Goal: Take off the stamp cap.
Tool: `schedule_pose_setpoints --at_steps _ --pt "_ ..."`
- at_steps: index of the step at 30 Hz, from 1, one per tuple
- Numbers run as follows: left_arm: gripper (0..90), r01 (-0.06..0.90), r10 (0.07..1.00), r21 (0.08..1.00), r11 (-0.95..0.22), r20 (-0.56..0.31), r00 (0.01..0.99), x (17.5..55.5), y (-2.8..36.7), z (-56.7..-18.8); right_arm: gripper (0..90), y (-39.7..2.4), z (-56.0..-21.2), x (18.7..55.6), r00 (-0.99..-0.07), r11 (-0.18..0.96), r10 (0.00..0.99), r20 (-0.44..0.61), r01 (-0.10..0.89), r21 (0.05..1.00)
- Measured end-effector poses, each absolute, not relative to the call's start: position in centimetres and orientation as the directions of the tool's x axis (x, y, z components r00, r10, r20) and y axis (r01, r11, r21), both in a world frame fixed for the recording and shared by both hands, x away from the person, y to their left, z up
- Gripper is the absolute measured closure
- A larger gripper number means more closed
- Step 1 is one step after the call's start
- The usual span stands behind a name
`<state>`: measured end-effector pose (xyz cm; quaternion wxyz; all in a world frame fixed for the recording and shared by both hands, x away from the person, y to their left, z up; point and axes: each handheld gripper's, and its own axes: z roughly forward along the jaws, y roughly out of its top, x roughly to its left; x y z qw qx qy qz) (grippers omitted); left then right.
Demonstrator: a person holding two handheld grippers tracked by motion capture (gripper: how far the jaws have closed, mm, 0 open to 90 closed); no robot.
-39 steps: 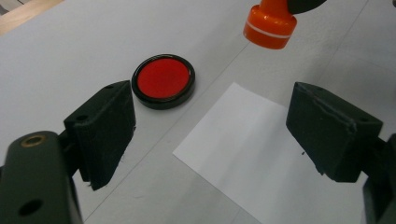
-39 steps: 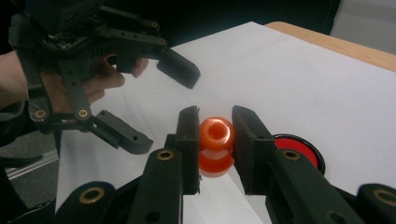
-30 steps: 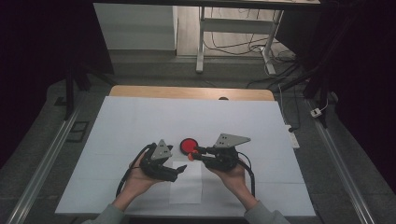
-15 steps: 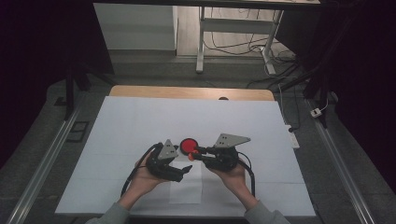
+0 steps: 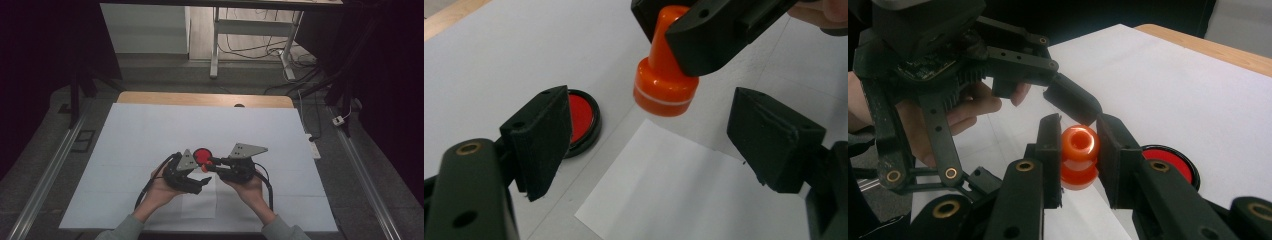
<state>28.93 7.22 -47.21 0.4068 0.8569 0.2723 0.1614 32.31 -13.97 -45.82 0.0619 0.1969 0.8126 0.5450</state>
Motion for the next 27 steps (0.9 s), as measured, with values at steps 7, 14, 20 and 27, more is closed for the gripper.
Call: schedule_pose_setpoints --at_steps 7,14,20,27 --pt "22.2 0.330 0.595 0.781 -0.530 0.066 0.801 29.05 6.99 -47.22 72.7 -13.96 -45.85 32.31 -0.916 0.332 0.387 0.111 0.251 0.909" --pt "30.0 0.315 0.591 0.778 -0.544 0.089 0.802 29.12 6.83 -47.41 72.6 -13.98 -45.87 32.34 -0.916 0.333 0.386 0.113 0.252 0.909" --pt "37.1 0.292 0.580 0.773 -0.563 0.119 0.806 29.03 6.73 -47.52 72.7 -13.98 -45.91 32.37 -0.916 0.334 0.385 0.115 0.254 0.908" --pt "45.1 0.284 0.576 0.773 -0.568 0.126 0.808 29.04 6.82 -47.54 72.6 -13.88 -46.00 32.36 -0.916 0.336 0.384 0.116 0.256 0.906"
